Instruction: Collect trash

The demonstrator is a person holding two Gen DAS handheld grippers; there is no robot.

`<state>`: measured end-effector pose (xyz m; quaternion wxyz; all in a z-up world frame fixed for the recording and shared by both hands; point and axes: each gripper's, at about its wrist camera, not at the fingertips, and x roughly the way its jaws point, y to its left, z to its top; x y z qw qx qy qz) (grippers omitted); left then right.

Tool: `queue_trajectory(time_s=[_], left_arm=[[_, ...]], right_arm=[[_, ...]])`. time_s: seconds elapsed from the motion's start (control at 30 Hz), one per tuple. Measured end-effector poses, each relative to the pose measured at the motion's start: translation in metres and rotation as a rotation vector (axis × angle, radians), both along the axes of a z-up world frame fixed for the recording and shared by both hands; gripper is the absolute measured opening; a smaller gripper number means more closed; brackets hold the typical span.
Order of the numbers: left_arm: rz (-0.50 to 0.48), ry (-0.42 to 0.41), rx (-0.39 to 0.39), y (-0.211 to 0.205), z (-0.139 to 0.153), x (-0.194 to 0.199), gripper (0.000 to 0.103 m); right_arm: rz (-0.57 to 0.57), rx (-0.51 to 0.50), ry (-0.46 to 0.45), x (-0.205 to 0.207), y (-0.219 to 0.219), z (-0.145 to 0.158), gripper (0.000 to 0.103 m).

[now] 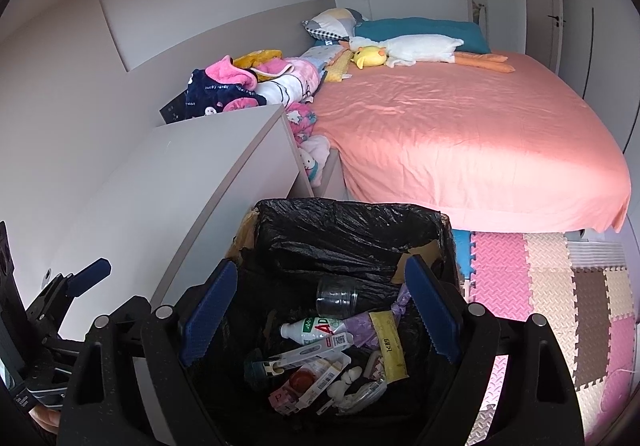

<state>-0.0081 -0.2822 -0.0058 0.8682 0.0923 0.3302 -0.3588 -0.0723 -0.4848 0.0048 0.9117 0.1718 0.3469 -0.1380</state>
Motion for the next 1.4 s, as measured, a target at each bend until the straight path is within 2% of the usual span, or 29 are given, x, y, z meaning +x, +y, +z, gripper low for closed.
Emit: queue_trajectory(time_s=[1.4], left_arm=[[-0.020, -0.010, 0.021, -0.0011, -0.0006, -0.0049, 0.097]], right_arm=[[0.002, 0.006, 0.004, -0.0021, 0.0032, -0.0041, 0.086]])
